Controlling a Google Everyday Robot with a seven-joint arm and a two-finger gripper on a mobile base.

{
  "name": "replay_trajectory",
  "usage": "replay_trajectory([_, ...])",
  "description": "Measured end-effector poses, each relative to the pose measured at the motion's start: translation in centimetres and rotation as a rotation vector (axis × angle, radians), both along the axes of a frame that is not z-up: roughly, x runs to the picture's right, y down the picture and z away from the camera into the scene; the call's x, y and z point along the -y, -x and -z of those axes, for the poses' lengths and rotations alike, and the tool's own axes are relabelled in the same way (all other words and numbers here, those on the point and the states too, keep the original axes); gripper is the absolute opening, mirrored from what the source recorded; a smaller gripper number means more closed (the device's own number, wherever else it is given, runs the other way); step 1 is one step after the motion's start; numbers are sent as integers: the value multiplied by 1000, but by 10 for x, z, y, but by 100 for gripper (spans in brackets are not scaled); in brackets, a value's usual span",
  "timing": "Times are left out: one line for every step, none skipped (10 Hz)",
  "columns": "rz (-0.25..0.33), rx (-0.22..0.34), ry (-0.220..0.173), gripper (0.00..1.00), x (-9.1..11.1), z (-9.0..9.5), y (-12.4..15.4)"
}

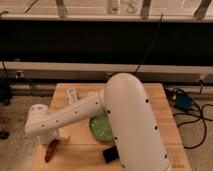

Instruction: Drag the pepper across the table

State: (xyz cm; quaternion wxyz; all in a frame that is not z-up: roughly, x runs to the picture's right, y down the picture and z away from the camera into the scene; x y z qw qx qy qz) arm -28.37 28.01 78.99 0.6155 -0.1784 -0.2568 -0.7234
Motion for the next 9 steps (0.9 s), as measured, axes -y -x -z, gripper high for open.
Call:
replay_trajectory([-1,3,0,70,-1,-1,1])
replay_trajectory([-4,9,-2,60,-1,-2,3])
replay_trajectory([-8,16,-4,49,-1,-2,6])
replay_trajectory([-9,25,-6,38,-1,-2,9])
replay_trajectory([-9,29,-8,28,0,-1,10])
replay_trajectory([-9,31,-11,20,2,0,11])
replay_trajectory([-6,29,-10,8,2,1,9])
replay_trajectory([-6,29,-7,1,3,4,9])
replay_trajectory([-5,29,-5,0,2,4,9])
